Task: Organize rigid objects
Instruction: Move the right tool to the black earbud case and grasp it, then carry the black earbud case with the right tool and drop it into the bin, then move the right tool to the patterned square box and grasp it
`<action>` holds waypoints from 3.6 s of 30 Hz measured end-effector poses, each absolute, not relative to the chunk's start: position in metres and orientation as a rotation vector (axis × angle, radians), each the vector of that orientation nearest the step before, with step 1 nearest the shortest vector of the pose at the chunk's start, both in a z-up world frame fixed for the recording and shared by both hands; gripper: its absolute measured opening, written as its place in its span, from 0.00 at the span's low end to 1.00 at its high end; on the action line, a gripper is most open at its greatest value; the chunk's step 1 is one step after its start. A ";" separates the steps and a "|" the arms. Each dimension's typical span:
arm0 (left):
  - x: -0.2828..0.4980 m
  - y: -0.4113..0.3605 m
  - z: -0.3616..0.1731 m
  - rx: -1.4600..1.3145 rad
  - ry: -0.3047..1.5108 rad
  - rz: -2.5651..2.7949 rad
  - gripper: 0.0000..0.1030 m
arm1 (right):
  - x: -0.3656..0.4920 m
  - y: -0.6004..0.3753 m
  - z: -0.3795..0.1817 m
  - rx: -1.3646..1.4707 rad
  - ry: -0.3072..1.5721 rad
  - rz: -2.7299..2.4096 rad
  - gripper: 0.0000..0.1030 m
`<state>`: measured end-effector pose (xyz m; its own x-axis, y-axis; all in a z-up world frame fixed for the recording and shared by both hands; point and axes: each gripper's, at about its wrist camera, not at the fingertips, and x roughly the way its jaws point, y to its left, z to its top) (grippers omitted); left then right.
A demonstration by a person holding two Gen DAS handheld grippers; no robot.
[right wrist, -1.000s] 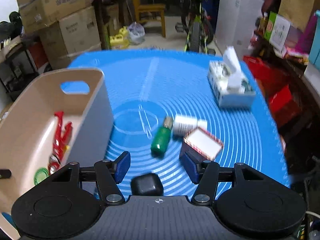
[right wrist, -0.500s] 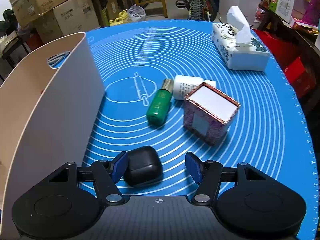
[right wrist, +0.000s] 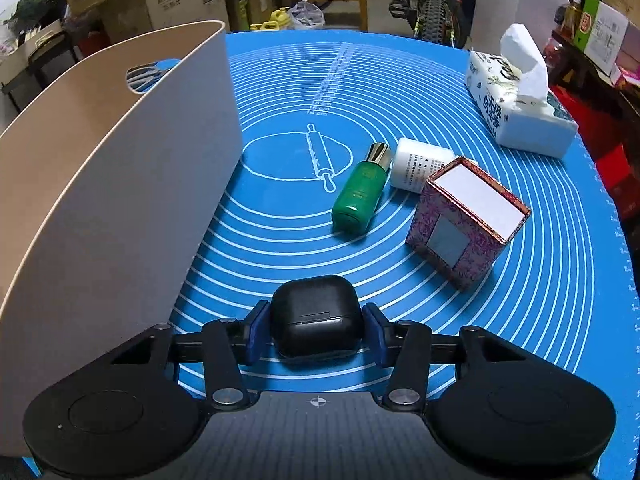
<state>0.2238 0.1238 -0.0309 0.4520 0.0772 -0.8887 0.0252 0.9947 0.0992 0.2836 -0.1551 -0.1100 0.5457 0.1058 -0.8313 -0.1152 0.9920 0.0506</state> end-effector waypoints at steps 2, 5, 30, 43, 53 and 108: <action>0.224 0.124 -0.031 0.104 1.102 0.032 0.11 | 0.280 -0.155 -0.106 -0.018 0.960 0.119 0.53; 0.224 0.124 -0.031 0.104 1.102 0.033 0.11 | 0.275 -0.157 -0.092 -0.002 0.909 0.097 0.53; 0.223 0.125 -0.031 0.106 1.107 0.038 0.11 | 0.269 -0.071 -0.011 0.088 0.672 0.242 0.53; 0.224 0.124 -0.032 0.112 1.107 0.037 0.11 | 0.283 0.002 -0.045 -0.085 0.921 0.347 0.53; 0.224 0.124 -0.032 0.113 1.108 0.037 0.11 | 0.286 0.001 -0.046 -0.097 0.982 0.370 0.56; 0.223 0.123 -0.032 0.128 1.110 0.044 0.12 | 0.341 -0.224 -0.089 -0.114 0.932 0.123 0.63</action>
